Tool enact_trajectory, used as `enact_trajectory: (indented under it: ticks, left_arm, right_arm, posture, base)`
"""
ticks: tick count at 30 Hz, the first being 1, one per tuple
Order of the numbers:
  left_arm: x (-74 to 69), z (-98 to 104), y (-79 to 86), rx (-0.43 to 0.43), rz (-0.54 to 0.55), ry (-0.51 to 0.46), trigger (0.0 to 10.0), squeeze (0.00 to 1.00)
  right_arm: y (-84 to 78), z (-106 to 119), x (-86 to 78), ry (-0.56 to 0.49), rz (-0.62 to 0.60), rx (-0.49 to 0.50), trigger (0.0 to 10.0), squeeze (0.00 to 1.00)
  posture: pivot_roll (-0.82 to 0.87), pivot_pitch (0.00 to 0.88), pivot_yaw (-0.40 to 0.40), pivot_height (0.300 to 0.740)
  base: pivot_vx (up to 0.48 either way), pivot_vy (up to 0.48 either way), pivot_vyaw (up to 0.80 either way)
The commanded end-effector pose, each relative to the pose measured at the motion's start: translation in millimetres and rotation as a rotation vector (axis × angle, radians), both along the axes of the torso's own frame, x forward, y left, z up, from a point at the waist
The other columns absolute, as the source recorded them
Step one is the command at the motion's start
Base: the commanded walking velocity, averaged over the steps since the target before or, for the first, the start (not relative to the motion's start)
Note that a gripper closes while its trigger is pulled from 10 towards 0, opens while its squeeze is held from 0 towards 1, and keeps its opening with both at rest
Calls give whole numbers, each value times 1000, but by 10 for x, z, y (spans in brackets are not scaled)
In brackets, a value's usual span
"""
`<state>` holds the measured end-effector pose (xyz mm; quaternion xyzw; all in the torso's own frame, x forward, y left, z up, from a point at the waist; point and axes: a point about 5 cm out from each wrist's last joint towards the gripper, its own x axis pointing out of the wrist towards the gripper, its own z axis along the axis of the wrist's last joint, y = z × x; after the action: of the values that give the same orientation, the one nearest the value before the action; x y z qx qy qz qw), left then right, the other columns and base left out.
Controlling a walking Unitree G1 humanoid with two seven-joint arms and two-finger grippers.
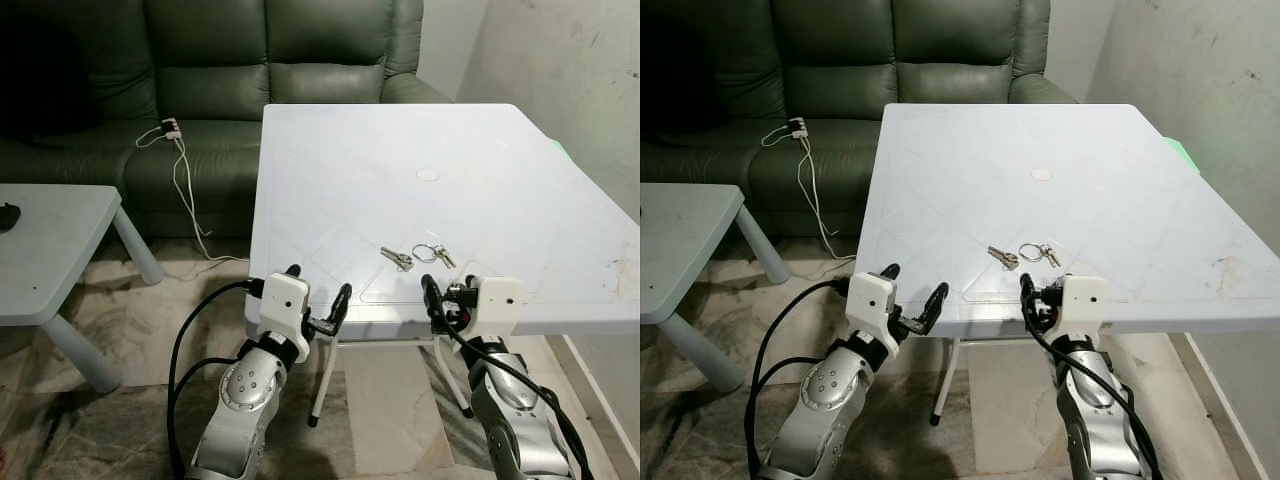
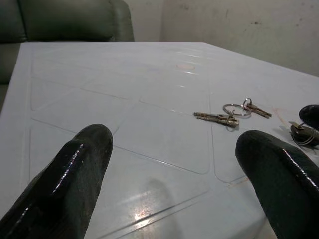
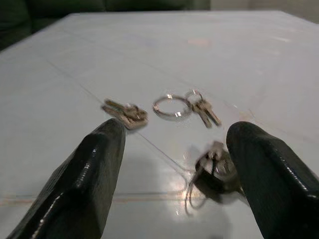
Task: Hang keys on a hook
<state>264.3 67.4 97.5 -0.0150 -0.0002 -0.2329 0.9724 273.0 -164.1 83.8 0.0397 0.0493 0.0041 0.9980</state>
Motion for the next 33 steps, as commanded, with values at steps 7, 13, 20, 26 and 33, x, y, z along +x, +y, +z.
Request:
enact_trajectory:
  ticks: [7,13,20,26,33]
  left_arm:
    - [-26,52,-68,-6,-38,-9,10000,0]
    - [-39,51,-74,-6,-39,-5,10000,0]
    - [-42,45,-44,-11,-23,4,10000,0]
    - [-48,45,-37,-15,-17,9,10000,0]
    - [-46,49,-35,-26,-13,14,10000,0]
  right_arm:
    - [120,6,131,52,-70,13,10000,0]
    - [233,18,194,59,-89,33,9843,0]
    - [220,-33,174,84,-134,25,10000,0]
    - [133,-56,148,90,-178,0,9686,0]
    - [103,-94,115,109,-197,-5,8902,0]
  posture:
    - [-8,13,-57,740]
    - [-6,22,-54,740]
    - [0,28,-55,740]
    - [-4,31,-53,740]
    - [-6,34,-53,740]
  base:
    - [0,0,0]
    - [0,0,0]
    - [0,0,0]
    - [0,0,0]
    - [0,0,0]
